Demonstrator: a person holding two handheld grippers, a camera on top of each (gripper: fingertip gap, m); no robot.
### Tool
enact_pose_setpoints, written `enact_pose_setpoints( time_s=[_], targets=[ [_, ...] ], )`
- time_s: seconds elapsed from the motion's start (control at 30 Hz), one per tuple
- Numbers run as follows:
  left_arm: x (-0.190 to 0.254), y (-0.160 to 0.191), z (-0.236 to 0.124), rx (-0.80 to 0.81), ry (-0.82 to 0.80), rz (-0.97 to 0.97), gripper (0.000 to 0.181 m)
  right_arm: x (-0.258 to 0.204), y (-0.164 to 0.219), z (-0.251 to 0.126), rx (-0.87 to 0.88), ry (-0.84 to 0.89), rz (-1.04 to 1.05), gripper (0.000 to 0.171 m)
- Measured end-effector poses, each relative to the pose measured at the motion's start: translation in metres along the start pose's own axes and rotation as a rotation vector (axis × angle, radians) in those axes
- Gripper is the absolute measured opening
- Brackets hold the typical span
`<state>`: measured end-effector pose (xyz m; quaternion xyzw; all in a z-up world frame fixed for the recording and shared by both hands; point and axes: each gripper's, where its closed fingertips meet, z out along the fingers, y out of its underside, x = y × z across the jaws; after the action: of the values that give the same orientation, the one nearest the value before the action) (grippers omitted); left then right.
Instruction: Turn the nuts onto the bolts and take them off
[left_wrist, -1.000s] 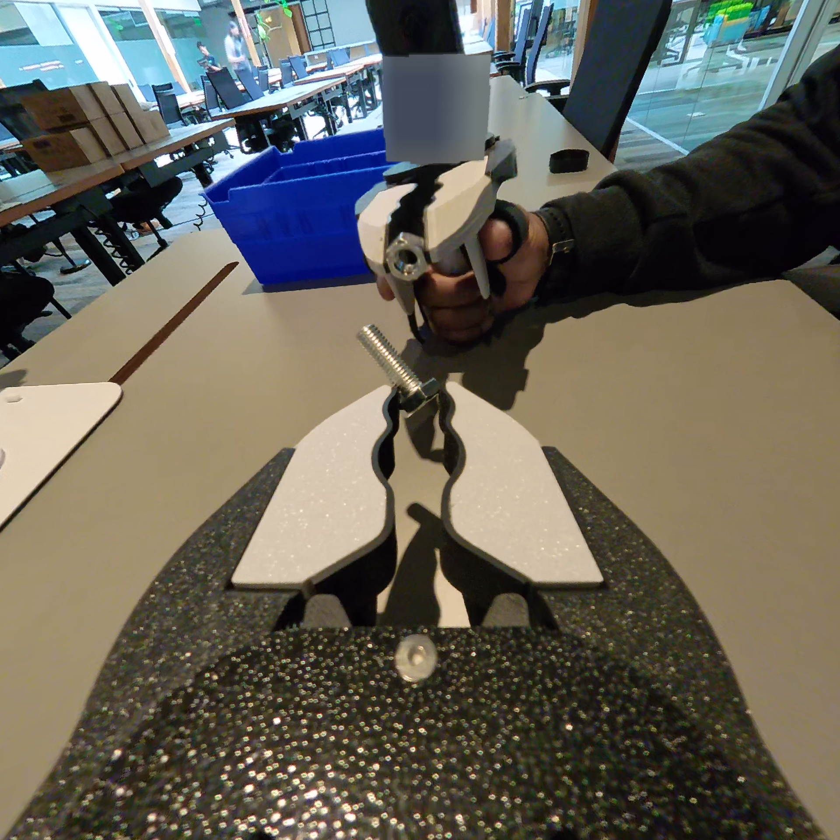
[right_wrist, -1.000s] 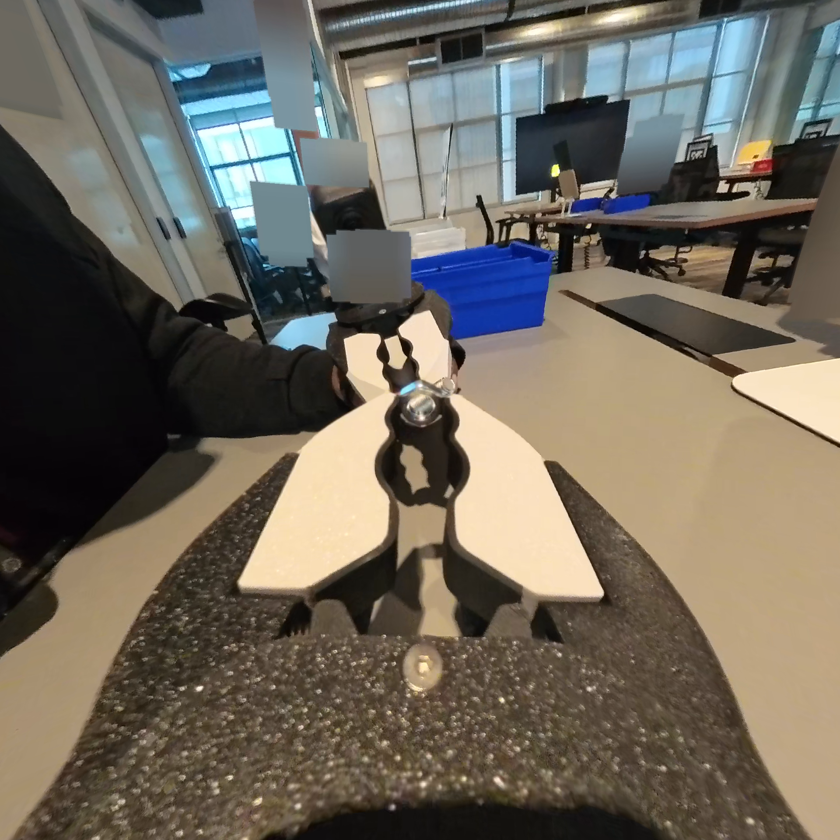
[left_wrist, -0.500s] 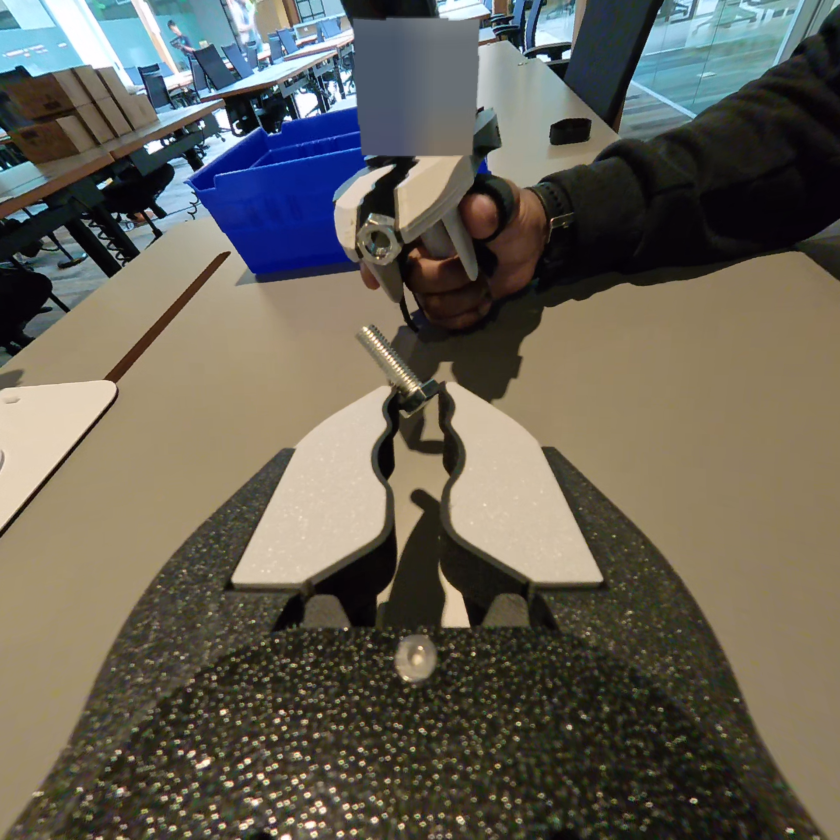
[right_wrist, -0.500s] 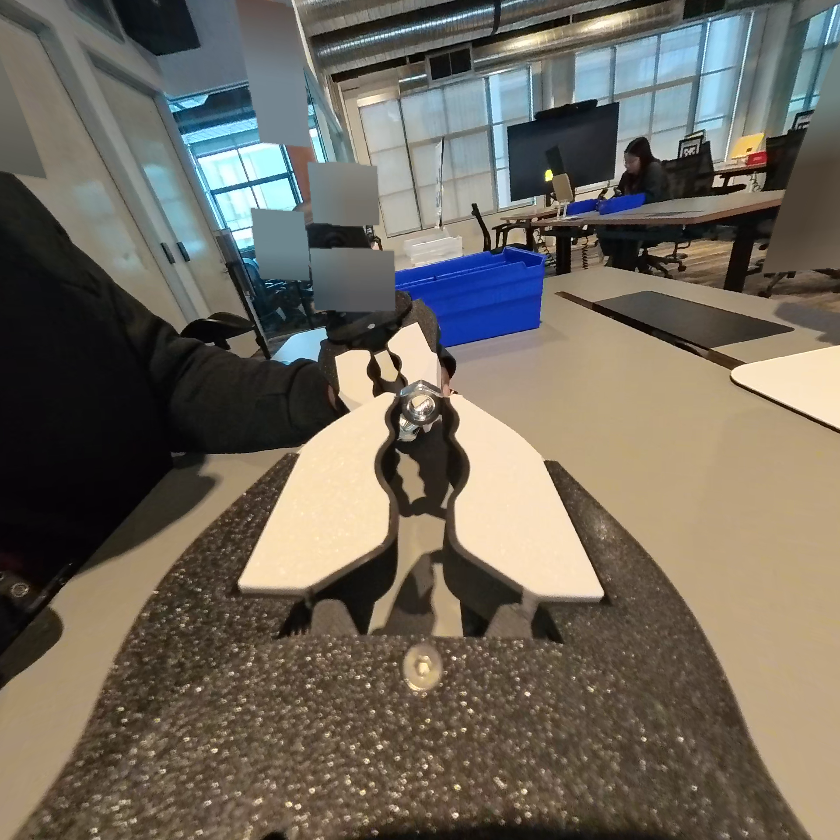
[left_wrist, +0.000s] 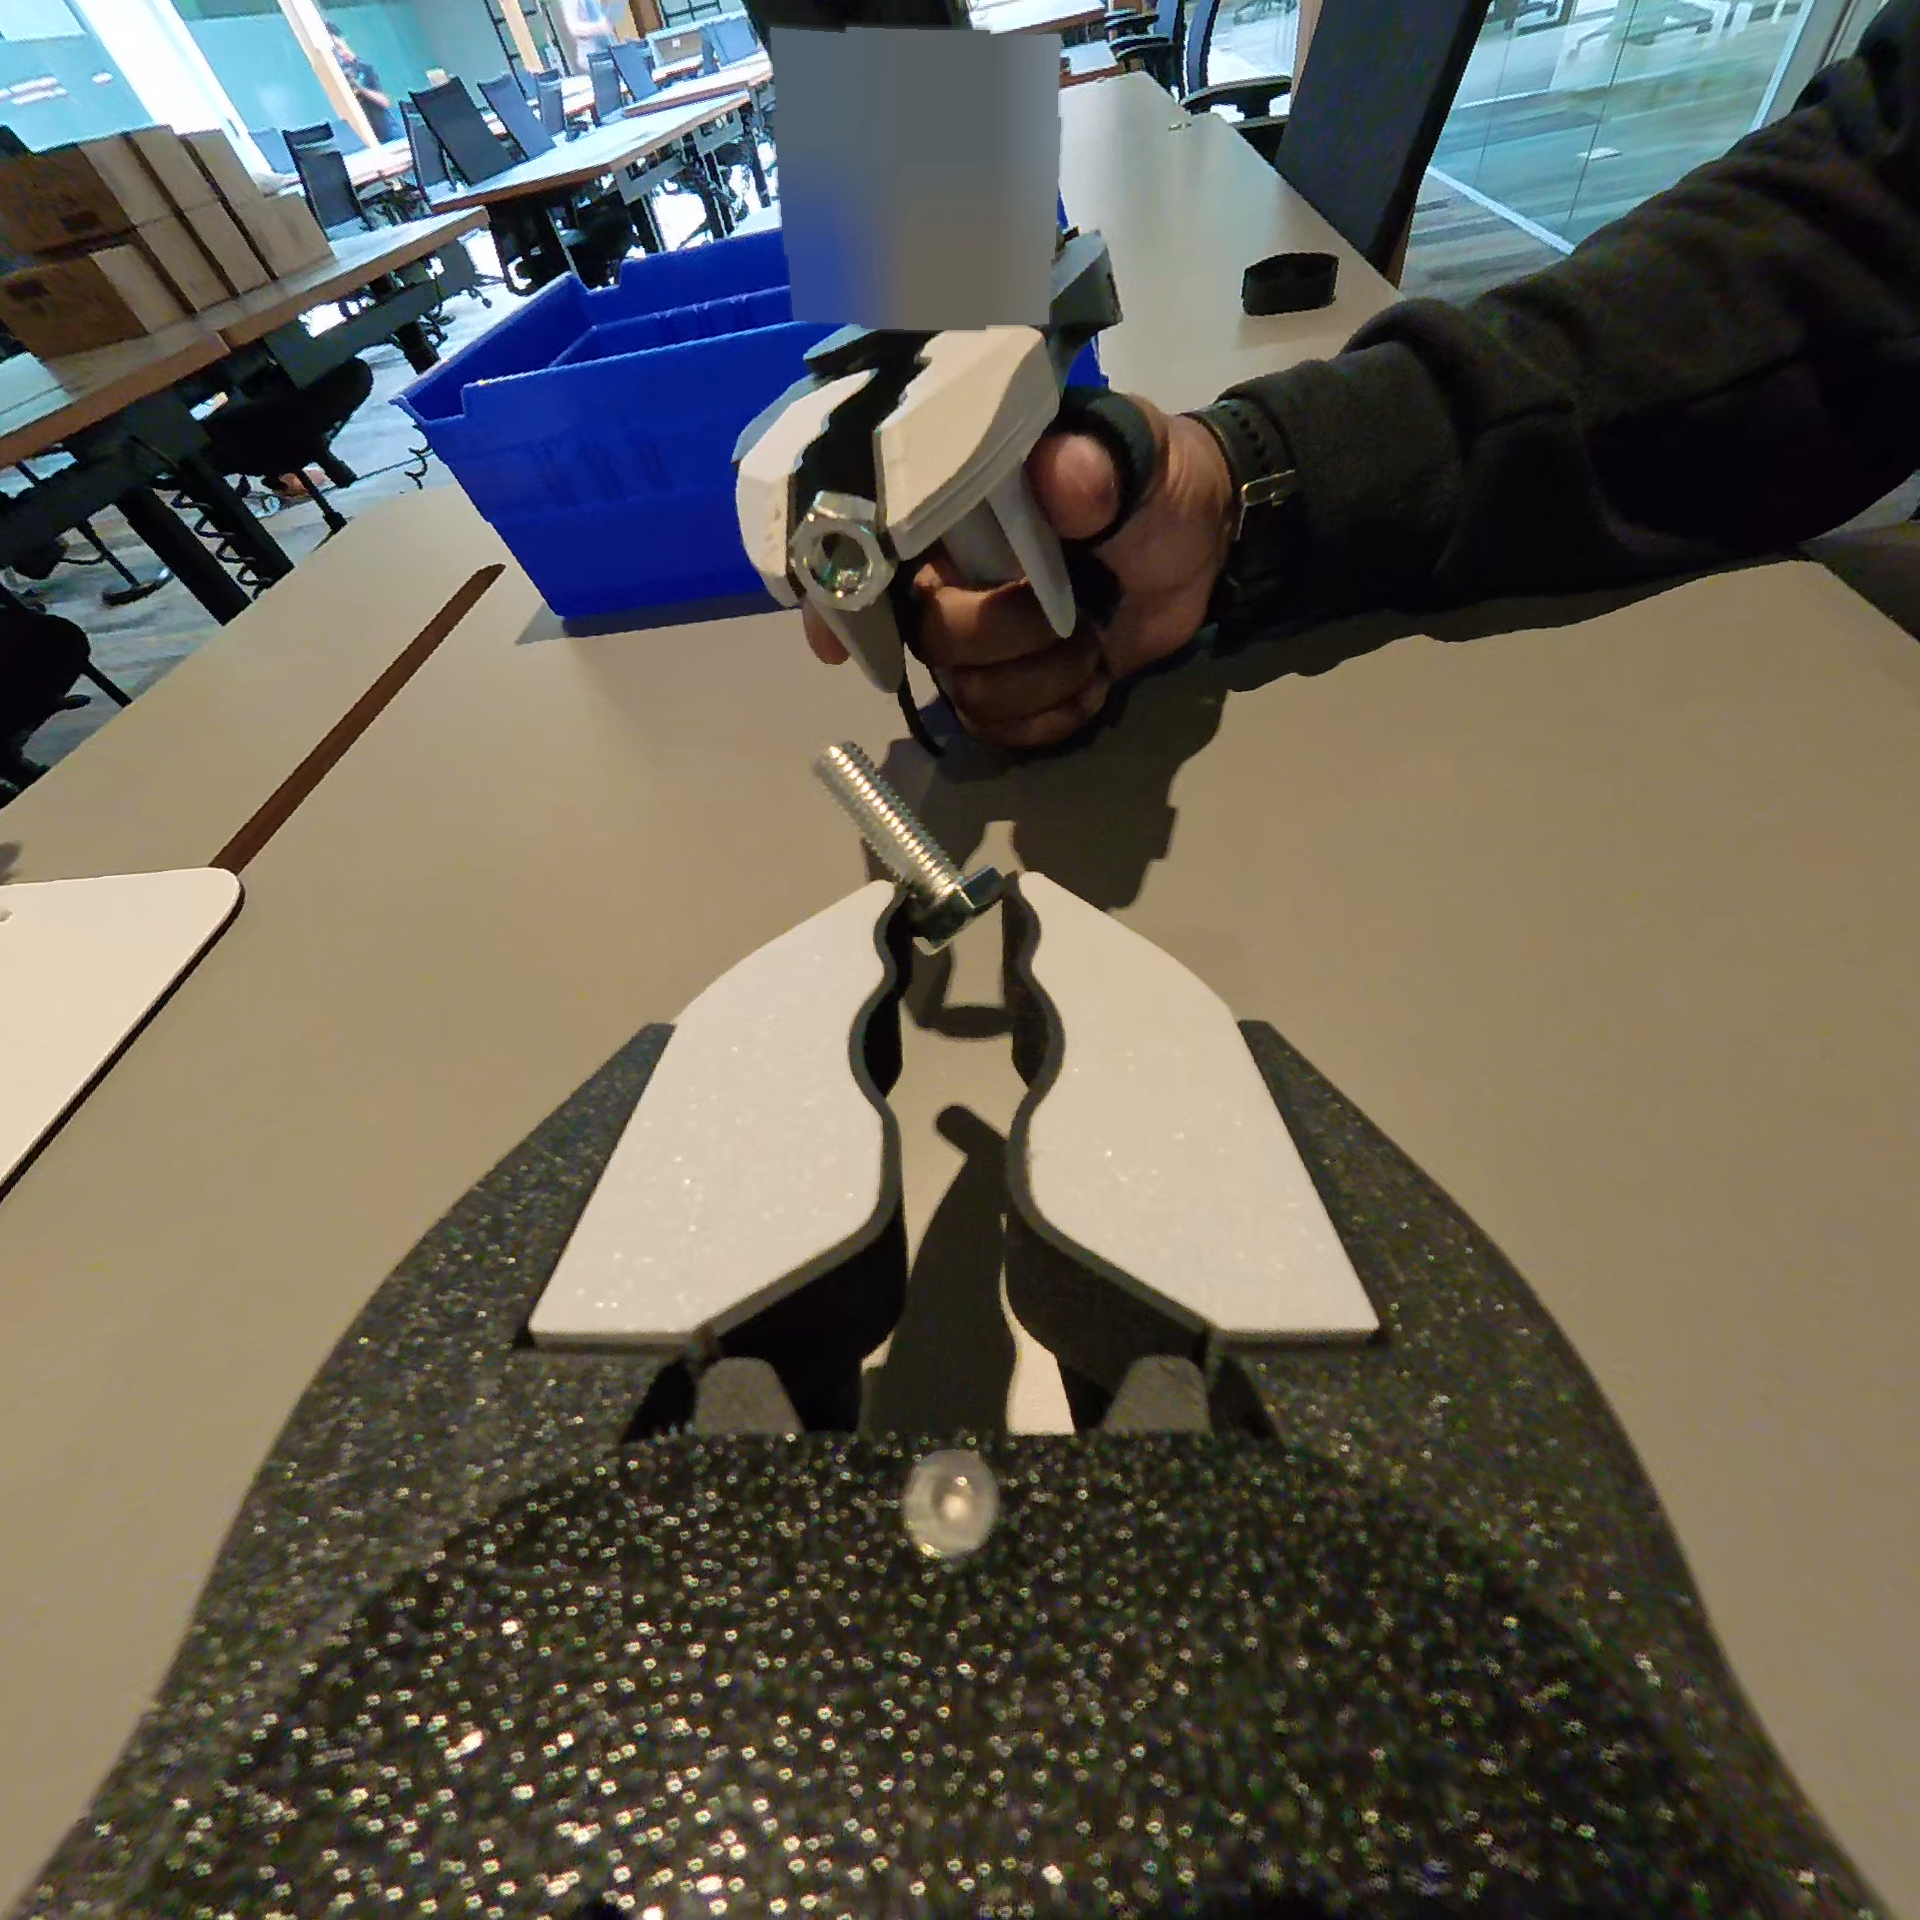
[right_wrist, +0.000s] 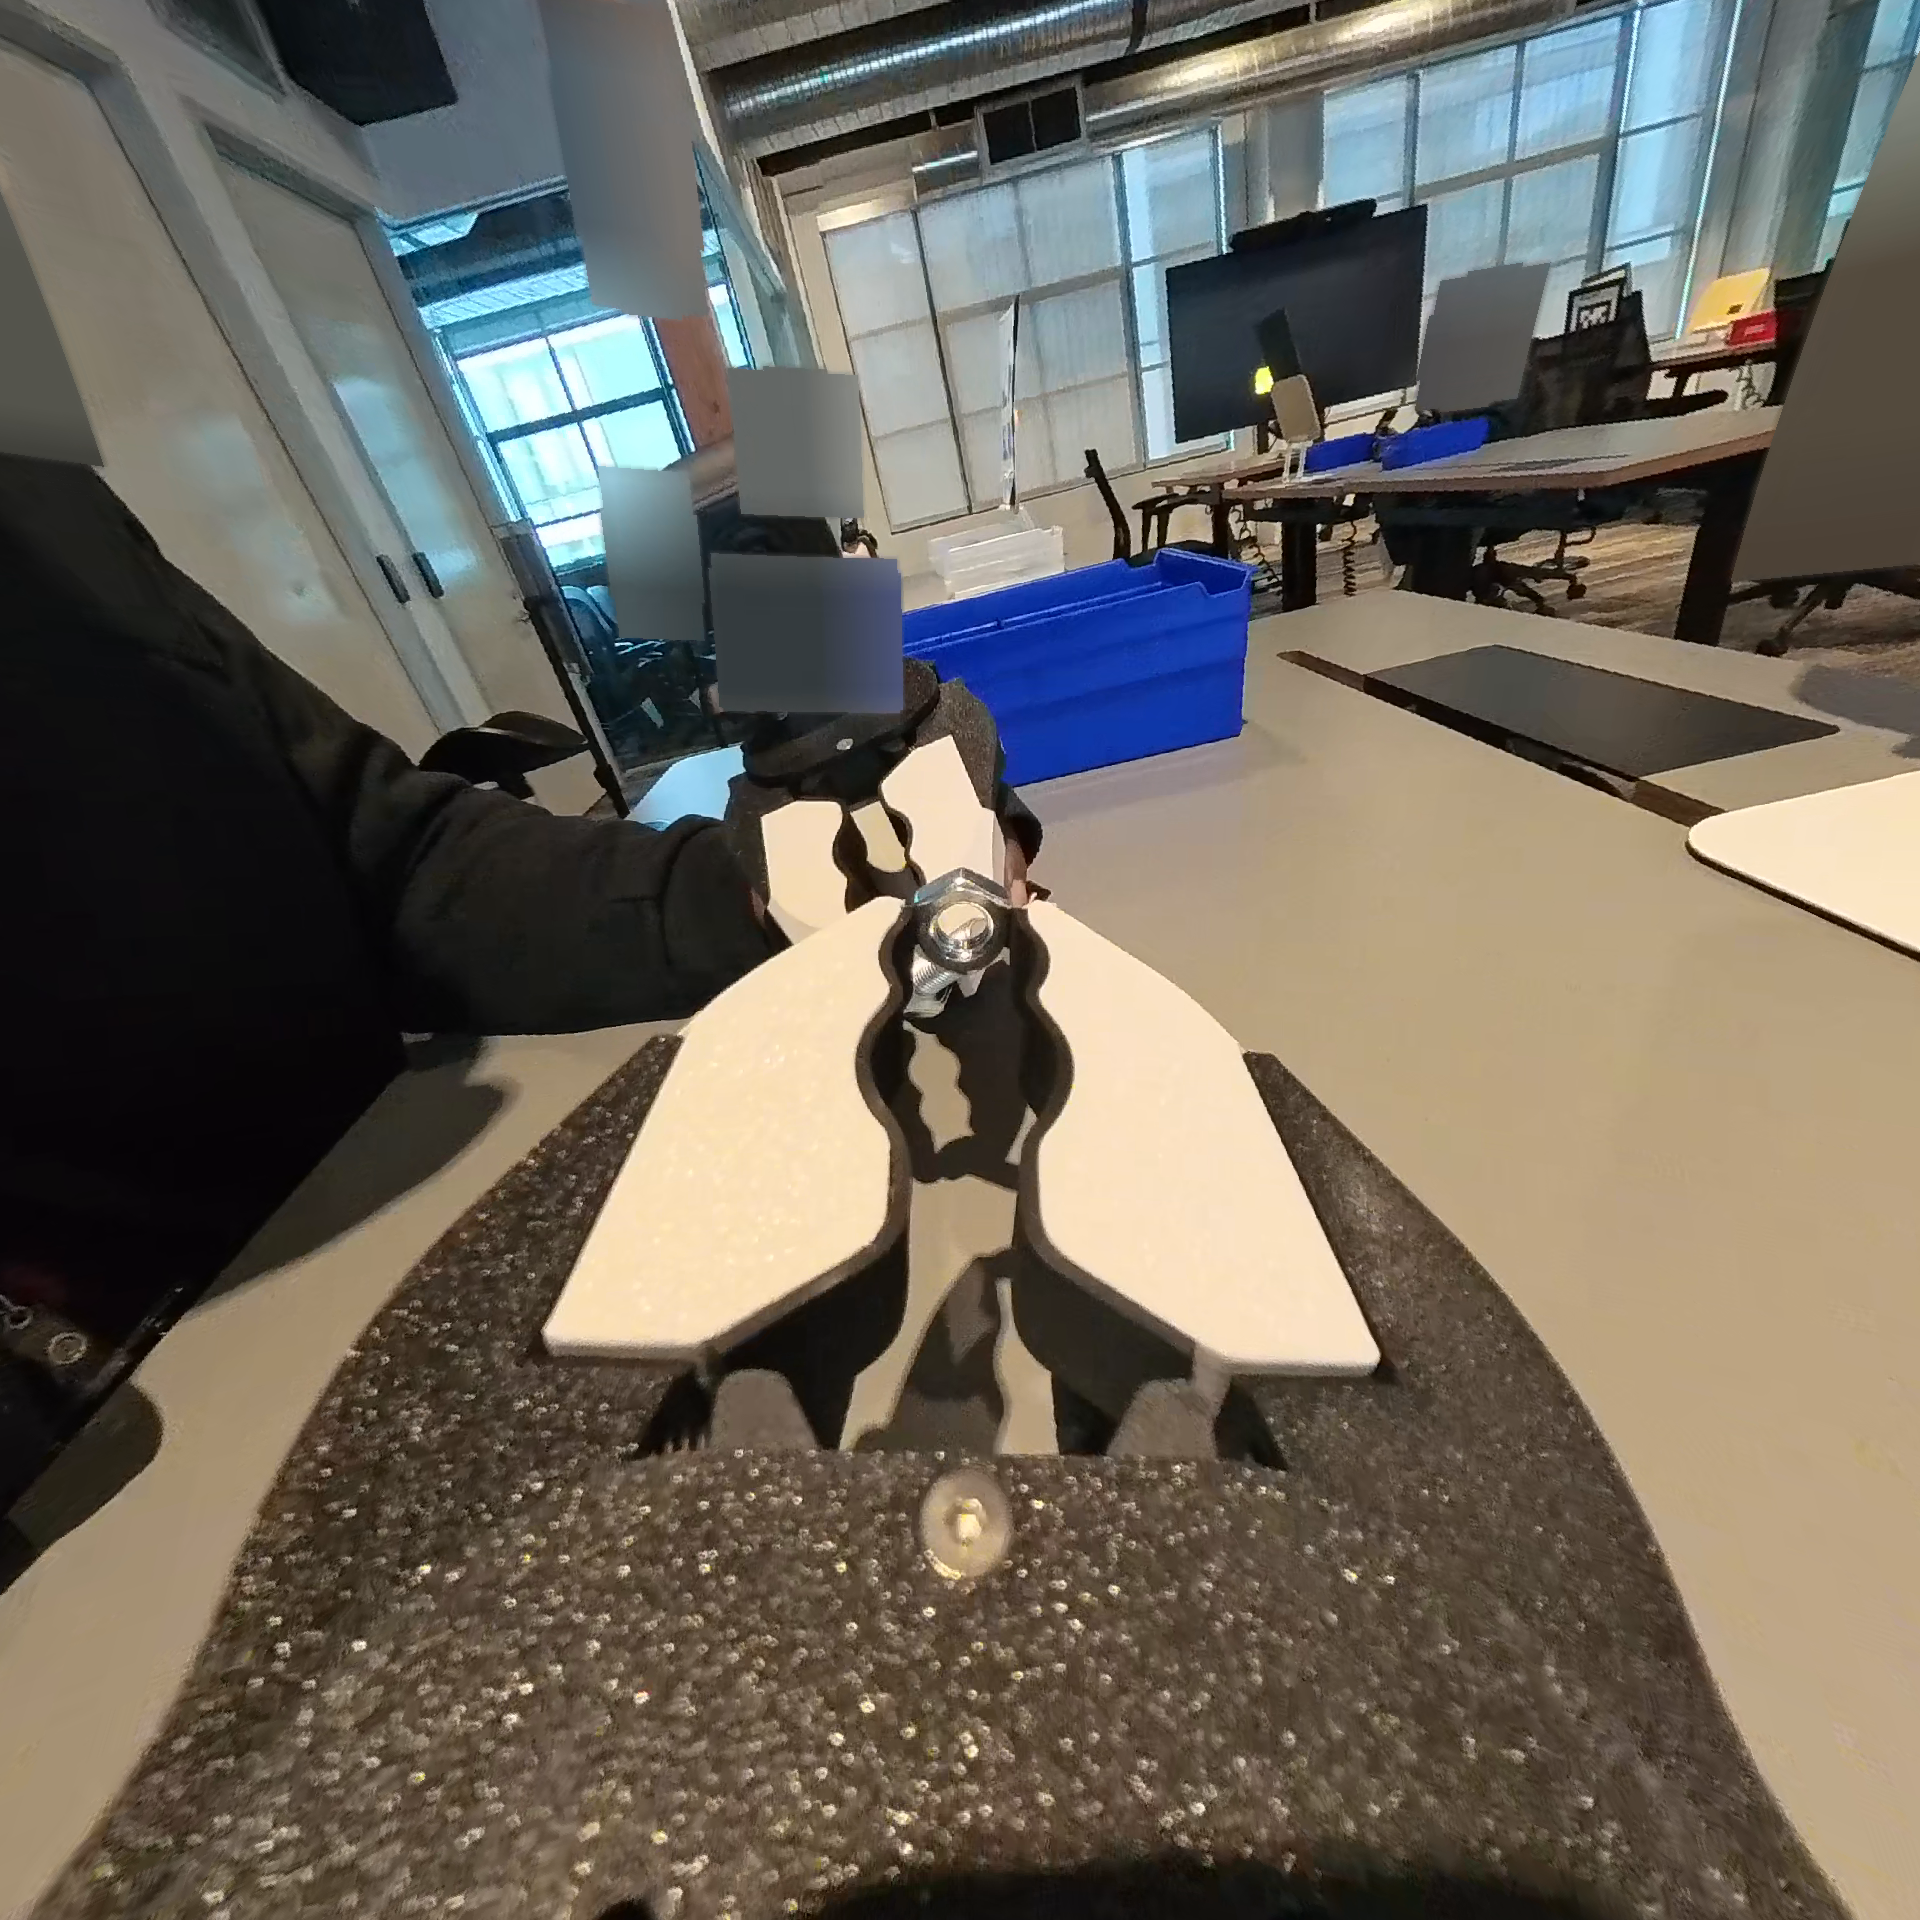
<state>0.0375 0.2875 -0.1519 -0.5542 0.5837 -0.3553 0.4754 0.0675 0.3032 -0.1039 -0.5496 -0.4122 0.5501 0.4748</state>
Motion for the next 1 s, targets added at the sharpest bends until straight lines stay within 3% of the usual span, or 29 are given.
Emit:
enact_pose_setpoints(
  time_s=[0.4,0.77,1.0],
  targets=[
    [0.002,-0.002,0.001,0.003,0.011,-0.008,0.016,-0.001,0.000,0.002,-0.005,-0.018,0.031,0.017],
    [0.033,-0.022,0.009,0.065,0.174,-0.048,0.016,-0.022,-0.005,0.003,0.023,-0.211,0.117,0.017],
    [0.040,-0.035,0.001,0.138,0.267,-0.128,0.016,-0.034,0.001,-0.003,-0.054,-0.294,0.084,0.017]
  ],
)
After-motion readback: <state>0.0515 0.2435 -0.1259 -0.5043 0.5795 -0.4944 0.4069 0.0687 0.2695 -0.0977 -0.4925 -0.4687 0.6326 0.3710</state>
